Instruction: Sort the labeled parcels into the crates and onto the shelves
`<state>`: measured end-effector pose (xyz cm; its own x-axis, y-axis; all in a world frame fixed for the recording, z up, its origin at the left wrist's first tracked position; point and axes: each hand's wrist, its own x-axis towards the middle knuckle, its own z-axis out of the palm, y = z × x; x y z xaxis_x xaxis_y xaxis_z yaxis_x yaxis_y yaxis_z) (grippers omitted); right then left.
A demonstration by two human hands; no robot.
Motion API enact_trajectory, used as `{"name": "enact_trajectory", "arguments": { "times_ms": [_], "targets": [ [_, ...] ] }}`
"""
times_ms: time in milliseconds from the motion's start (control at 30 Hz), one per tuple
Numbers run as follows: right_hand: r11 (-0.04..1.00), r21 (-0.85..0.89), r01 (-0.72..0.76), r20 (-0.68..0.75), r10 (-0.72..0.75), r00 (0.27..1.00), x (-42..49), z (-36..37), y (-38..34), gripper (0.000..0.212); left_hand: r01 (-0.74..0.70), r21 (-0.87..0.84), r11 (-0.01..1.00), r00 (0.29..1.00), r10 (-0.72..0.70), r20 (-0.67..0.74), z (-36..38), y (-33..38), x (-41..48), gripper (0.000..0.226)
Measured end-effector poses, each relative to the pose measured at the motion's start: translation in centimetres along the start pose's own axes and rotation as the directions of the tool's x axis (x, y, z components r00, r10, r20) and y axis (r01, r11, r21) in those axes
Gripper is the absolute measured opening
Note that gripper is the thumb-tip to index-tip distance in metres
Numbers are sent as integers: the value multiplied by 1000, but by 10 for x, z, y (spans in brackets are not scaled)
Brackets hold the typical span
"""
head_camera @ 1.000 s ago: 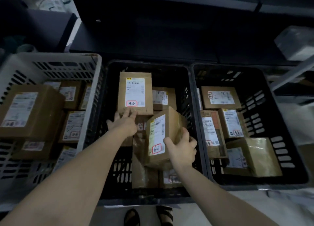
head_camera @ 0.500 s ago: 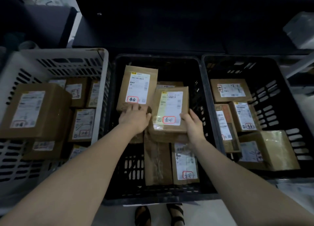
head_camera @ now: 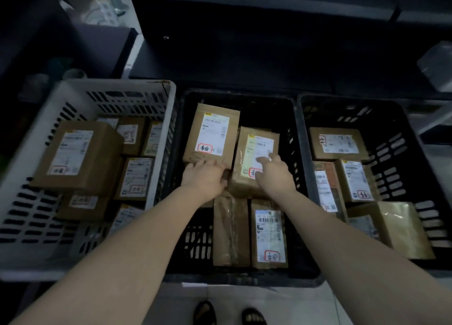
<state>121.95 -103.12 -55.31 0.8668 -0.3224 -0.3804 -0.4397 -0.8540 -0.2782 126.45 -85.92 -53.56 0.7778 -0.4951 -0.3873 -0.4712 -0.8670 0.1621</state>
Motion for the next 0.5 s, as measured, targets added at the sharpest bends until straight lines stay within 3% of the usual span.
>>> {"name": "enact_trajectory", "arguments": {
  "times_ms": [100,267,367,500],
  "targets": [
    [955,-224,196,-26,-207,978,-27,-24,-13,47,53,79,995,994,-46,-94,-26,-4,-36,46],
    [816,-346,463,-60,-511,857,-84,-71,-59,46,211,85,974,957,-188,-221,-78,-14,-132,36],
    [684,-376,625,-112,-703,702,-134,-103,-107,46,339,37,940,891,-308,-334,-112,-19,-217,29],
    [445,-402,801,-164,-895,415,-227,-140,-190,42,512,15,859,747,-437,-502,-155,-29,-352,22]
  ]
}}
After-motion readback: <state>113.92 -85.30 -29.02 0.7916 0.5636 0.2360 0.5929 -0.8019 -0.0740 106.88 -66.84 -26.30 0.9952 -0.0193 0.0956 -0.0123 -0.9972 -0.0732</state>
